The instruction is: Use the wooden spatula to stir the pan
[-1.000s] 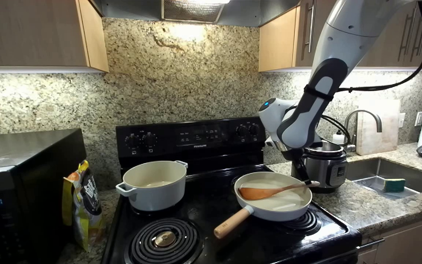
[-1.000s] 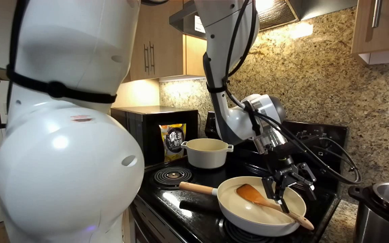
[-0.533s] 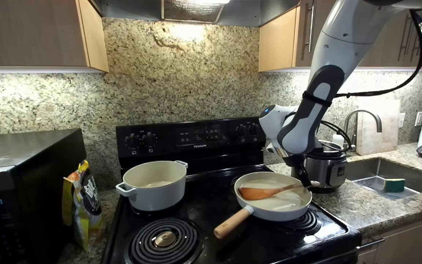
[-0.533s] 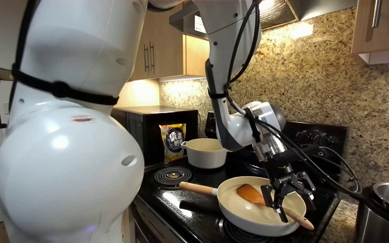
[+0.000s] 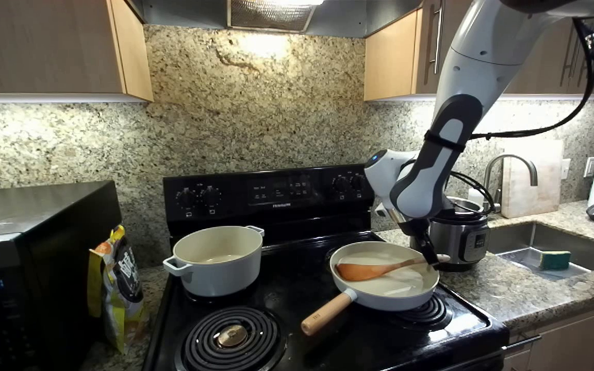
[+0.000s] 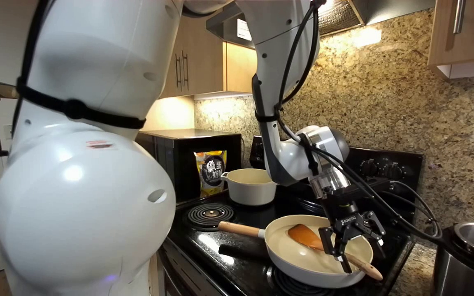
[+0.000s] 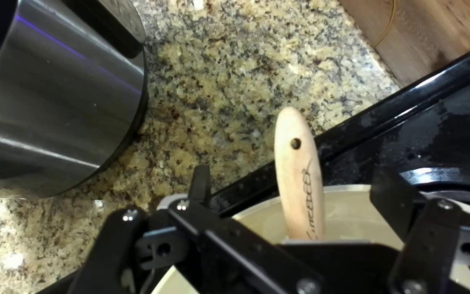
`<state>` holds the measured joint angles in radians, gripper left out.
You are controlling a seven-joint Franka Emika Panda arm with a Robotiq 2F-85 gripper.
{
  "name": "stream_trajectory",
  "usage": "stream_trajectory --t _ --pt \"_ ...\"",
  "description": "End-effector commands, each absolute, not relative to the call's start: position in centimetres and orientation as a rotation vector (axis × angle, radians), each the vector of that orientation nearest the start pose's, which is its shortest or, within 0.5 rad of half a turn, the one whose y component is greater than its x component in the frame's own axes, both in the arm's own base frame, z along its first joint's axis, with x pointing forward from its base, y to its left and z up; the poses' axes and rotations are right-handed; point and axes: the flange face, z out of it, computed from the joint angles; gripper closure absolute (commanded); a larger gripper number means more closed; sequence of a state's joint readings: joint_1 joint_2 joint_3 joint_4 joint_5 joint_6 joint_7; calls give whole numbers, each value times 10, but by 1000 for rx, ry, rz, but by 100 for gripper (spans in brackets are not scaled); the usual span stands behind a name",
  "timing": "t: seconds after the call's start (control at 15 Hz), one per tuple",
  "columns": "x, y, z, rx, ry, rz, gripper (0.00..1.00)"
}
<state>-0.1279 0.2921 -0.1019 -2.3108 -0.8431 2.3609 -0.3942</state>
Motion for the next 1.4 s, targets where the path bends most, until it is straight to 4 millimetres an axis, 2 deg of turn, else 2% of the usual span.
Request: stream_trajectory --t 0.0,0.53,0.87,1.33 --pt "486 -133 201 -3172 -1462 734 0" --pt "487 -136 197 -3165 -1448 755 0" --pt "485 -143 182 -3140 -1429 843 0" --pt "487 -154 173 -3132 -1391 891 0"
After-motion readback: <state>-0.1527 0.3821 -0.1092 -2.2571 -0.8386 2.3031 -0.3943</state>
